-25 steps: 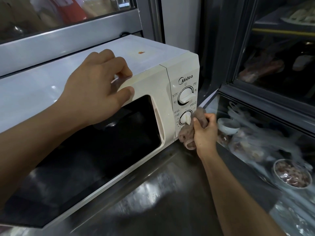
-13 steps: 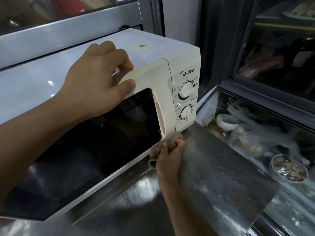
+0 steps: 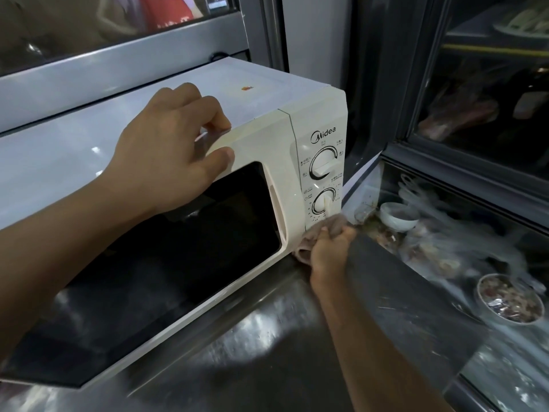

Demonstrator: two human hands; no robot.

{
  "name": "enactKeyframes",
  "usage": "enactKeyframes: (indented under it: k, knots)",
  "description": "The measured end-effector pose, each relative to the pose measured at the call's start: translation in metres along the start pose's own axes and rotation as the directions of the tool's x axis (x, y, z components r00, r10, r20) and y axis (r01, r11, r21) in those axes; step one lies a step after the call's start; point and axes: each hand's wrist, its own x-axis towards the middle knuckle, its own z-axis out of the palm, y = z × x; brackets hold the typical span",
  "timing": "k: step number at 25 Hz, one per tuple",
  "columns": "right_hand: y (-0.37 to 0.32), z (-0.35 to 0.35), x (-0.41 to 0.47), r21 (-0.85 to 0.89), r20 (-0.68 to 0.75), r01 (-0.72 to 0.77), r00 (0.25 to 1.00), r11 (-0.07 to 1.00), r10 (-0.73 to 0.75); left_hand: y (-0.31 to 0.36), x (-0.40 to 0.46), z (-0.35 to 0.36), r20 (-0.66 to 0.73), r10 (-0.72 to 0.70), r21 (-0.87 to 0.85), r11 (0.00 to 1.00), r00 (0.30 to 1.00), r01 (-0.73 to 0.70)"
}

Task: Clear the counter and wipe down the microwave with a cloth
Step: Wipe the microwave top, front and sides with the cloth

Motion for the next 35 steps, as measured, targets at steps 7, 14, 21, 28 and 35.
enactKeyframes:
  k: [7,14,21,28,35]
  knots:
    - [0.039,0.025,-0.073,0.048,0.133,-0.072,0.989,0.996,0.066,0.000,0.000,0.000,0.003,-0.002,-0.003,1.000,1.000,0.002]
    - [0.004,-0.002,0.003,0.037,0.037,0.037,0.999,0.999,-0.039,-0.003,0.000,0.002,-0.003,0.010,-0.015,1.000,1.000,-0.010]
    - [-0.037,-0.032,0.042,-0.125,0.198,0.190,0.967,0.974,-0.163,-0.004,-0.001,0.003,-0.011,0.021,-0.022,1.000,1.000,-0.021]
    - [-0.121,-0.026,0.032,-0.182,0.340,0.429,0.872,0.885,-0.353,-0.004,-0.002,0.003,-0.012,0.025,-0.028,0.999,1.000,-0.025]
    - [-0.191,-0.010,0.004,-0.202,0.371,0.597,0.780,0.776,-0.504,-0.002,-0.002,0.001,0.011,-0.009,-0.036,0.999,1.000,0.010]
